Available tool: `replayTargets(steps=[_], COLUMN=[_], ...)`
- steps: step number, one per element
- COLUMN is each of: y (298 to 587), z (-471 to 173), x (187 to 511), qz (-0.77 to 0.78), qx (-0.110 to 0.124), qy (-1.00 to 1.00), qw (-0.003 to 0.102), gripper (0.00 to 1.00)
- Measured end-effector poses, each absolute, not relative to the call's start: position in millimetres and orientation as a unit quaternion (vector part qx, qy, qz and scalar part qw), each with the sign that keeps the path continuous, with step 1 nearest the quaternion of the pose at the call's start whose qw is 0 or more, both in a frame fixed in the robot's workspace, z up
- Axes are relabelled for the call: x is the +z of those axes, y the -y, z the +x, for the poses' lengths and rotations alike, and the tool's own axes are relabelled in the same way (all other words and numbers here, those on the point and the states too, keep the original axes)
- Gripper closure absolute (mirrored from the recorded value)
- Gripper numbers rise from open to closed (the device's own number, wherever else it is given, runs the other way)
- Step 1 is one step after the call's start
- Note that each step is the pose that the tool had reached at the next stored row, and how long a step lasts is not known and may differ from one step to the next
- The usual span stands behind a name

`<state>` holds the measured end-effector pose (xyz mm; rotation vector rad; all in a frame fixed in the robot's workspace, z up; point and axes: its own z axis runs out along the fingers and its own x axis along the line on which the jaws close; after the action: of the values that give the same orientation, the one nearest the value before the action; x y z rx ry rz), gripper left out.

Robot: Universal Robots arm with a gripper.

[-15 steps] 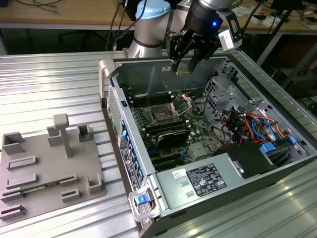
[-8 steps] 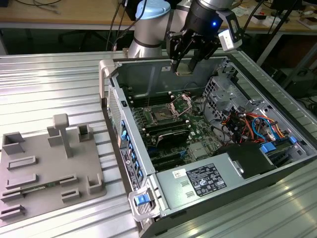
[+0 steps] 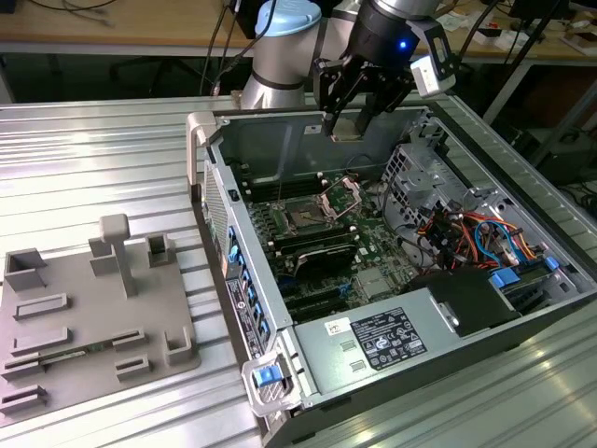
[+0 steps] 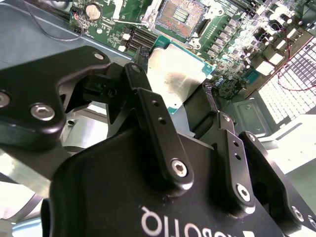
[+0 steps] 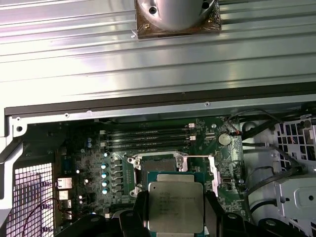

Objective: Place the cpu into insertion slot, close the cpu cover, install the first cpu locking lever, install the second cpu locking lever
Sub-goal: 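Place the cpu into insertion slot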

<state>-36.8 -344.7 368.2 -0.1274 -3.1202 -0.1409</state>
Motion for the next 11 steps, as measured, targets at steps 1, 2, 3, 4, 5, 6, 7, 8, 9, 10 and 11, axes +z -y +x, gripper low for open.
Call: replayTargets(steps=[1,2,3,4,5,6,7,8,9,10,11], y=[344.7,344.7,344.7,344.7,344.7,344.6,344.7,344.7,344.6,344.6,344.6], z=[-36.8,-36.8,-36.8,-36.8,-36.8,-36.8,-36.8,-36.8,-36.8,-36.8,-36.8], x=[368.3,368.2,368.3,368.3,368.3,368.2,368.2,368.3,368.3,368.2,368.2], qz=[-0.041,-0.041,-0.041,-0.041,-0.041,-0.041,-0.041,-0.041,-0.041,-0.041,-0.042], qx=[-0.045,-0.045,-0.045,-0.045,-0.045,-0.045,-0.045,-0.045,-0.045,-0.045,-0.045], qy=[0.998,0.998,0.998,0.998,0.998,0.998,0.998,0.998,0.998,0.998,0.998], qw=[0.008,0.008,0.008,0.008,0.008,0.008,0.008,0.008,0.008,0.008,0.008], gripper=[0.45,0.45,0.45,0.45,0.45,0.45,0.45,0.45,0.45,0.45,0.45])
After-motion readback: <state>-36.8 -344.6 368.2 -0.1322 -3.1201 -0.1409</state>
